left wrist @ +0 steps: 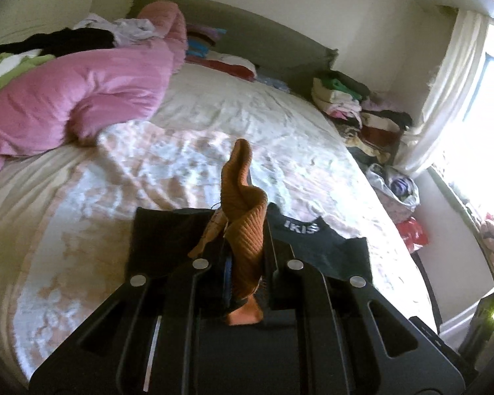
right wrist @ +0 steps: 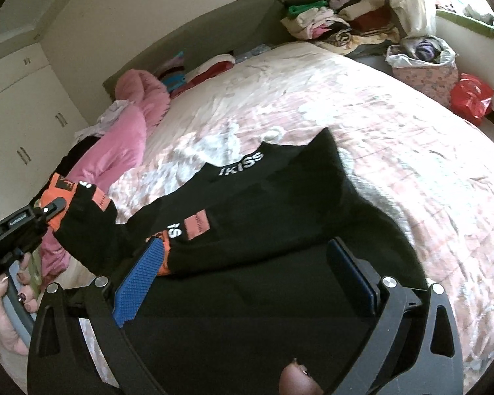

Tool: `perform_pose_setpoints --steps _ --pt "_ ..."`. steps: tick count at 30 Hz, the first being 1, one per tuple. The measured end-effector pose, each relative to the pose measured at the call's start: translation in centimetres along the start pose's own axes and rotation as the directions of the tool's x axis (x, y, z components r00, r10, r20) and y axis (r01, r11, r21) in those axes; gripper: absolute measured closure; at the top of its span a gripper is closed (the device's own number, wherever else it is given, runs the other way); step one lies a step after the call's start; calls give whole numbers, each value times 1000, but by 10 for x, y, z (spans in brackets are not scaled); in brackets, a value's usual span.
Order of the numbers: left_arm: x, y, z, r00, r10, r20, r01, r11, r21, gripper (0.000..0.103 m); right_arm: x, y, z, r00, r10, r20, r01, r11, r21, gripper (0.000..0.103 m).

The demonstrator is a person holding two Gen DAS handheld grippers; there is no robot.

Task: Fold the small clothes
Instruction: 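Carry the sleeve across the shirt body with the left tool and lay it down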

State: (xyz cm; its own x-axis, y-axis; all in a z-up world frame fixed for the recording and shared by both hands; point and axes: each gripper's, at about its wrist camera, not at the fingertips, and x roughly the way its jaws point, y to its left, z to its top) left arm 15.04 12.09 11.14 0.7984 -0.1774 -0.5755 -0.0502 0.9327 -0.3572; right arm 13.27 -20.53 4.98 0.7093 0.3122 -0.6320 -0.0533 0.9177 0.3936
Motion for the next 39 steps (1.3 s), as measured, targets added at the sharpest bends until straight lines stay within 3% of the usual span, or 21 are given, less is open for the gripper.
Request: perform_pose_setpoints --steps 12,20,32,39 --pt "40 -53 -14 994 -71 -89 77 995 66 96 -15 -37 -1 999 -40 32 37 996 77 5" --pt "67 -86 -32 976 -128 -178 145 986 84 96 -26 -64 -2 996 -62 62 52 988 147 5" --pt "103 -122 -63 953 -121 -278 170 973 158 96 -29 -99 -7 991 -122 47 108 968 225 5" --pt "122 -131 -83 931 -124 -344 192 966 172 96 -25 -108 -6 990 -139 29 129 966 225 5"
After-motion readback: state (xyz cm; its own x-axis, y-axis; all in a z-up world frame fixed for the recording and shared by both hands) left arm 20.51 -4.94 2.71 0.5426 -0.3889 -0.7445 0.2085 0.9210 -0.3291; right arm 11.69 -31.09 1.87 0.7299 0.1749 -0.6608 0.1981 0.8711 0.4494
